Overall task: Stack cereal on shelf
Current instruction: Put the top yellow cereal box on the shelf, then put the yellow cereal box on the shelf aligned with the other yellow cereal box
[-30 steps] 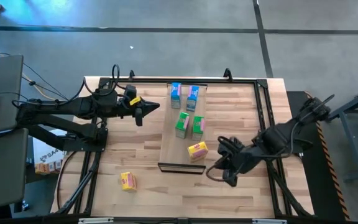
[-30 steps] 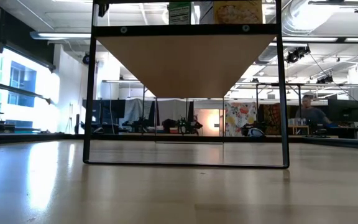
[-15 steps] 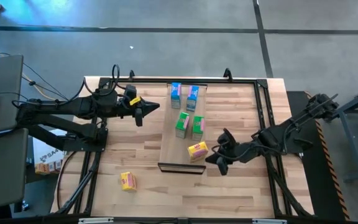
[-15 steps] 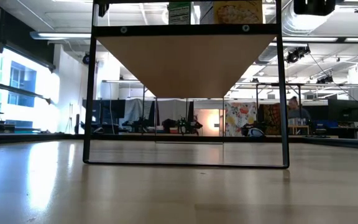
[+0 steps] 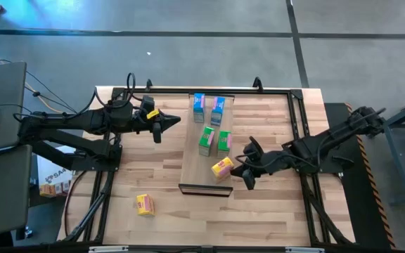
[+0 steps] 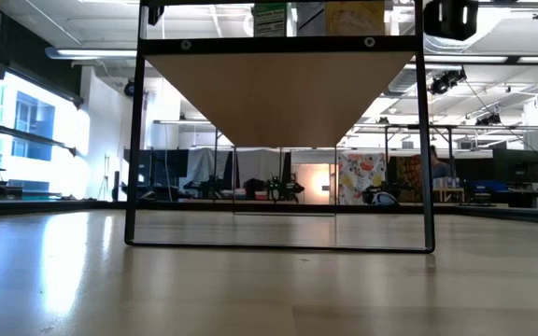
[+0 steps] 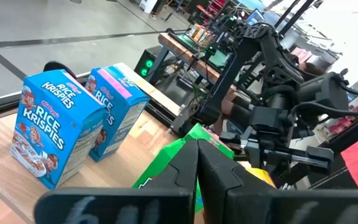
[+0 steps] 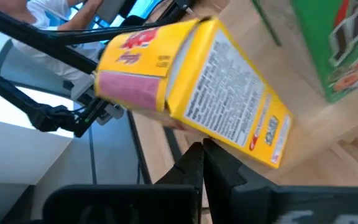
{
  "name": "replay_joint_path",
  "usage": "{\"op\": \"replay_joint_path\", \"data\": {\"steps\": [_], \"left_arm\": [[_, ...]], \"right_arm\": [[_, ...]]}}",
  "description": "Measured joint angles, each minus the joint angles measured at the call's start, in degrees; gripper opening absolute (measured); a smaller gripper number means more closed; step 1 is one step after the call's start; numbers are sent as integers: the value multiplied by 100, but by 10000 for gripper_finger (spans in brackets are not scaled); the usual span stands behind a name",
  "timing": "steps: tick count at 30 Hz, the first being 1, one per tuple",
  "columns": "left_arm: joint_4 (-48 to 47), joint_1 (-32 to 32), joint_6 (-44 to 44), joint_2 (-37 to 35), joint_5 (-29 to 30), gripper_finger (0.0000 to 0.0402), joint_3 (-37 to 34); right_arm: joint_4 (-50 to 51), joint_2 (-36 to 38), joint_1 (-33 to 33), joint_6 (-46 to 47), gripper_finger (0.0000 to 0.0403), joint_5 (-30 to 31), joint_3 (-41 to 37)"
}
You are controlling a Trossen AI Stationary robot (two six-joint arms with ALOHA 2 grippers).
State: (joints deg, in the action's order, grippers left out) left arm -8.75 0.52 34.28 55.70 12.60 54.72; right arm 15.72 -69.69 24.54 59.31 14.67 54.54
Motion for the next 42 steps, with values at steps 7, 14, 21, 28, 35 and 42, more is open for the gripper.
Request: {"op": "replay_joint_path", "data": {"steps": [7,14,21,28,35,42], "left_arm": [[0,2,-45,0,-2,0,0],[0,2,-45,0,-2,0,0],[0,1,-45,0,0,0,-2],[-3,1,-48,0,-2,0,-2],[-98,63,-574,-519,-556,0,-4],[-1188,-347,-472,-1241,-1435,0,-4]], "right_arm": [[127,-2,-293,-234,0,-190,0],[172,-4,-532,-414,0,-391,0],[175,-7,-727,-569,0,-403,0],[170,-7,-845,-673,0,-494,0],[1003,543,-837,-674,0,-1010,0],[1531,1600,-840,-620,0,449,0]]}}
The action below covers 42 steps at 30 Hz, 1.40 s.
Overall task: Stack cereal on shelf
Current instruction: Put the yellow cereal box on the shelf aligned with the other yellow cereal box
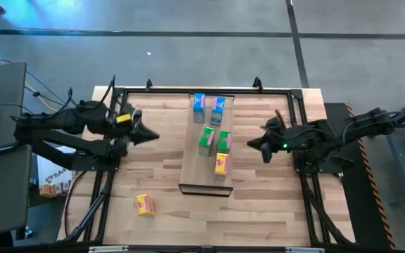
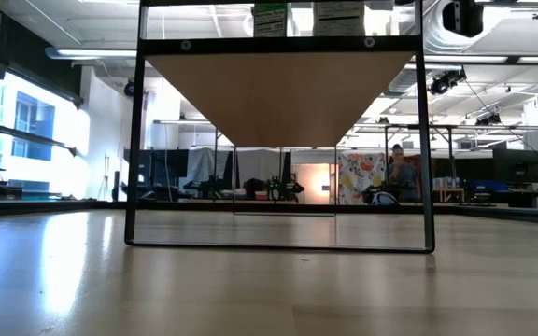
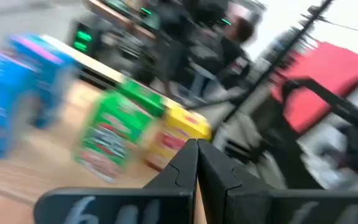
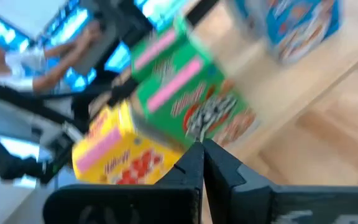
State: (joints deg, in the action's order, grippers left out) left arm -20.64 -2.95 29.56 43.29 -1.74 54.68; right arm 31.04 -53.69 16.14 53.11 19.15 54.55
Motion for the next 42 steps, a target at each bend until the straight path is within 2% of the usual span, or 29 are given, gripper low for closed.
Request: {"op": "replay_joint_path", "data": {"steps": [3,6,10,13,16,21,24,29,35,39,42], "left_arm": [[-174,-459,35,-16,-99,7,2],[-222,-884,-176,139,-239,37,2],[-212,-1068,-672,335,-765,109,2],[-227,-1061,-768,502,-845,173,0],[-254,-1057,-1272,613,-984,230,0],[-261,-1059,-1769,800,-1675,293,2],[-501,-1075,-1903,837,-2020,307,4],[-1638,-1550,-2587,1147,-1927,310,393],[-2441,-2697,-3609,1972,-1236,310,903],[-2712,-3366,-4043,2500,-880,310,936],[-2860,-3766,-4531,2879,-160,310,940]], "right_arm": [[4,211,-4,-67,0,414,2],[14,253,-4,-110,0,598,2],[16,195,-4,13,0,564,2],[26,189,-4,244,0,460,2],[24,190,-4,494,0,452,2],[23,190,-4,783,0,446,2],[23,190,-4,839,0,446,2],[31,190,-4,818,0,494,2],[233,190,-4,773,0,507,2],[480,190,-4,736,0,462,2],[681,190,-4,715,0,459,2]]}}
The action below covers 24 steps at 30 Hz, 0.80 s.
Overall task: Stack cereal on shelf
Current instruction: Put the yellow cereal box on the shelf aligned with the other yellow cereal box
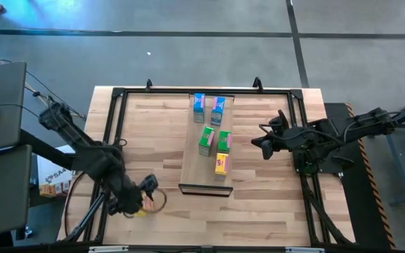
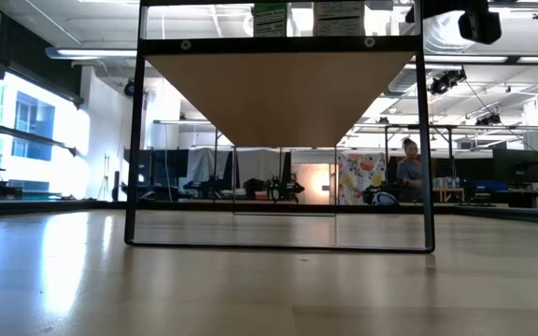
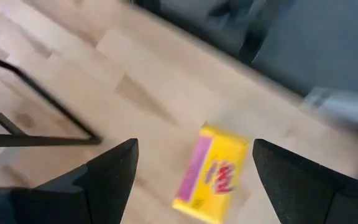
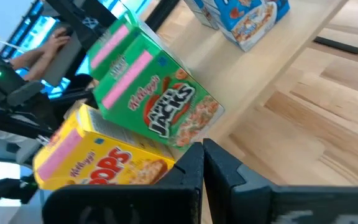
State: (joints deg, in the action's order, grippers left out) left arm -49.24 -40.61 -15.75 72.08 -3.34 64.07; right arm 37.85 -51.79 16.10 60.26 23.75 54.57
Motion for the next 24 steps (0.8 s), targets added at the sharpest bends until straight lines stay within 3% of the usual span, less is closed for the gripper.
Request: {"op": "replay_joint_path", "data": {"steps": [4,12,24], "left_arm": [[-95,-292,-377,444,710,310,0],[-234,-506,120,721,264,310,0],[-101,-523,-264,736,599,310,-605]], "right_arm": [[147,0,0,-73,0,-7,0],[308,-2,0,-183,0,-28,0],[327,-2,0,-290,0,-31,0]]}}
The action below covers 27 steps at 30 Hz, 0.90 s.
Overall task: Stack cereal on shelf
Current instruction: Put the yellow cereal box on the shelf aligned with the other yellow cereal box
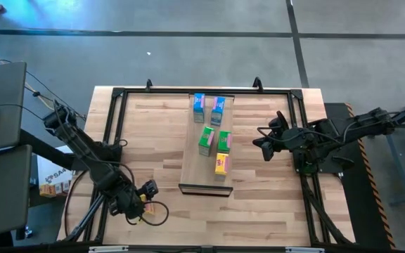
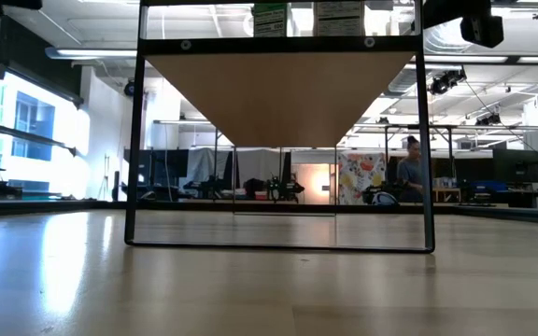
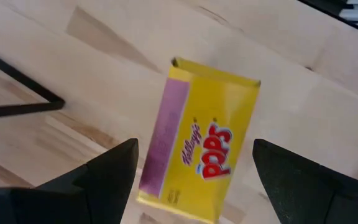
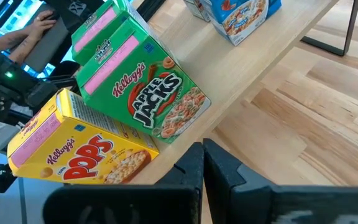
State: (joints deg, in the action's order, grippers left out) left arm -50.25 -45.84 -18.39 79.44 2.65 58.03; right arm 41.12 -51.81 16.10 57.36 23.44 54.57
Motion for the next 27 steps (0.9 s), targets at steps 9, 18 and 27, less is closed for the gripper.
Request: {"op": "replay_joint_path", "data": {"steps": [9,18,27], "left_arm": [[635,46,-180,-4,66,310,-407],[825,44,-380,-4,111,258,-488],[788,50,-331,-4,128,195,-469]], "right_arm": [[4,0,0,-43,0,9,0],[26,0,0,-44,0,13,0],[26,0,0,-85,0,32,0]]}}
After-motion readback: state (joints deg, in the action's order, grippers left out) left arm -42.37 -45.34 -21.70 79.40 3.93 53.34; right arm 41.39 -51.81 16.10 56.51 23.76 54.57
